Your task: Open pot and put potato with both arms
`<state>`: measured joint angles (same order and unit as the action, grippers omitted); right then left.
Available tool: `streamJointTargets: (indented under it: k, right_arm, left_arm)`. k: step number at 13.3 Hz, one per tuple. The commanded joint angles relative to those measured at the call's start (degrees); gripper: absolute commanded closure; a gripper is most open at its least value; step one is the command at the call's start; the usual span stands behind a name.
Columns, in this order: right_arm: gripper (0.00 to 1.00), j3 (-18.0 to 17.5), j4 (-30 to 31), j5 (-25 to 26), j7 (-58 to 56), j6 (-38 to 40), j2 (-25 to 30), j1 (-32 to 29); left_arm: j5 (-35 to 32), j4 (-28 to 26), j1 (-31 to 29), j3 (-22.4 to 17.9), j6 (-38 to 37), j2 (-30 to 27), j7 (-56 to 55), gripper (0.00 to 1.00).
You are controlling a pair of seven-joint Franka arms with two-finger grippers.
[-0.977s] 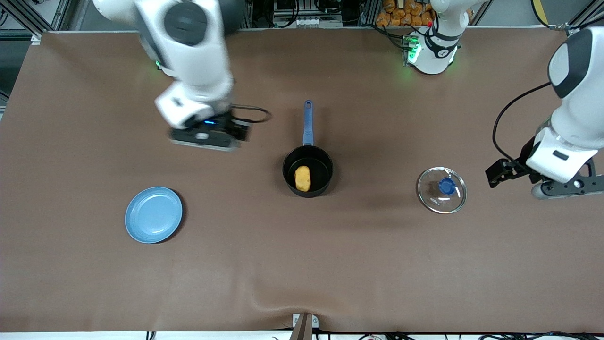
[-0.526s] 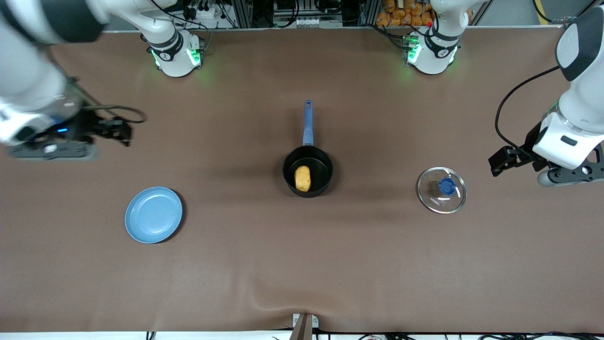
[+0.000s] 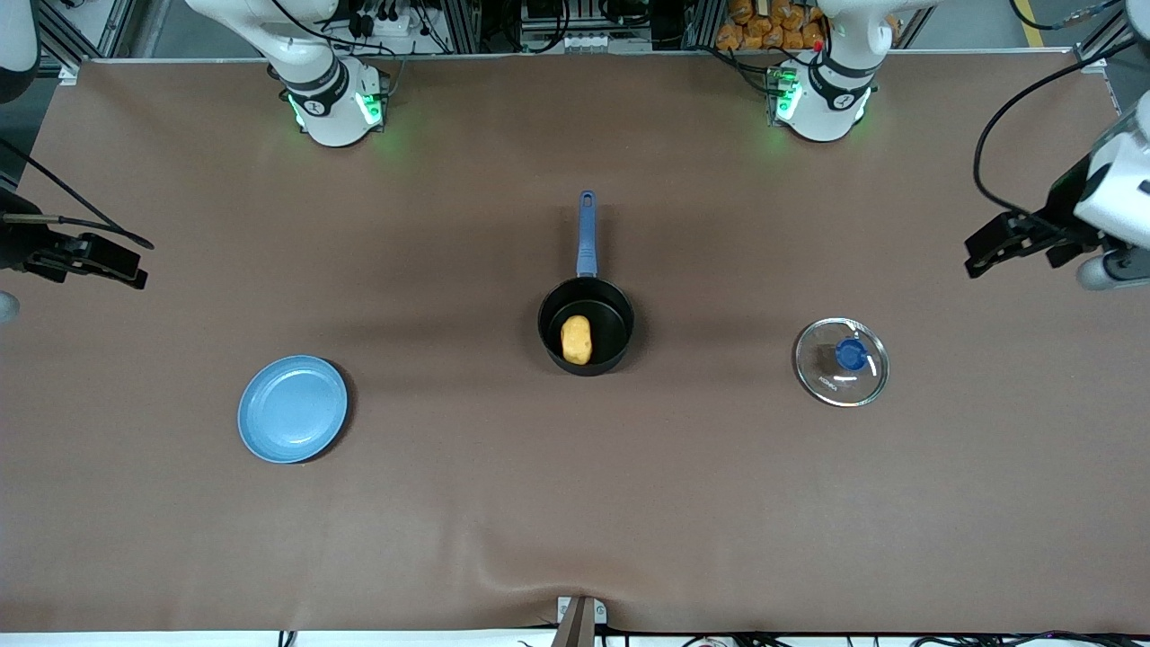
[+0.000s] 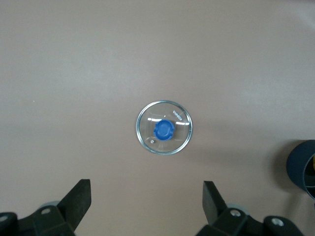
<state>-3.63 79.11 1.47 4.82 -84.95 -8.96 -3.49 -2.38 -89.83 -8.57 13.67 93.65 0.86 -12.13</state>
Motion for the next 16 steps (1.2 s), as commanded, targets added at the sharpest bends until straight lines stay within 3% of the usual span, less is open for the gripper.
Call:
streamJointTargets:
  k: [1,3,6,10,14,16]
  right_arm:
    - [0.00,-0.85,-0.79,-0.77,0.01,0.84,-0.01,-0.38]
    - [0.00,-0.94,-0.79,-0.77,0.01,0.84,-0.01,-0.29]
    - [0.00,-1.11,-0.79,-0.77,0.10,0.84,0.08,-0.03]
    - [0.00,-0.94,0.08,-1.72,0.10,0.23,1.65,0.15]
    - [0.00,-0.50,7.19,-2.08,0.27,-4.15,6.22,1.29]
    - [0.00,-0.50,7.21,-2.08,0.45,-3.82,6.15,1.20]
  left_arm:
    - [1.84,-0.61,5.57,-5.30,-2.32,-2.61,0.61,0.00]
    - [3.16,-0.61,5.67,-6.10,-5.57,-3.31,0.79,0.00]
    - [4.66,-0.96,11.89,-13.12,-7.16,-4.55,0.70,0.00]
    - [5.80,-0.96,12.00,-12.87,-7.34,-4.64,0.26,0.00]
    - [6.51,-0.52,11.56,-12.17,-8.57,-4.81,0.61,0.00]
    - [6.86,-0.43,11.56,-12.17,-9.62,-5.07,0.61,0.00]
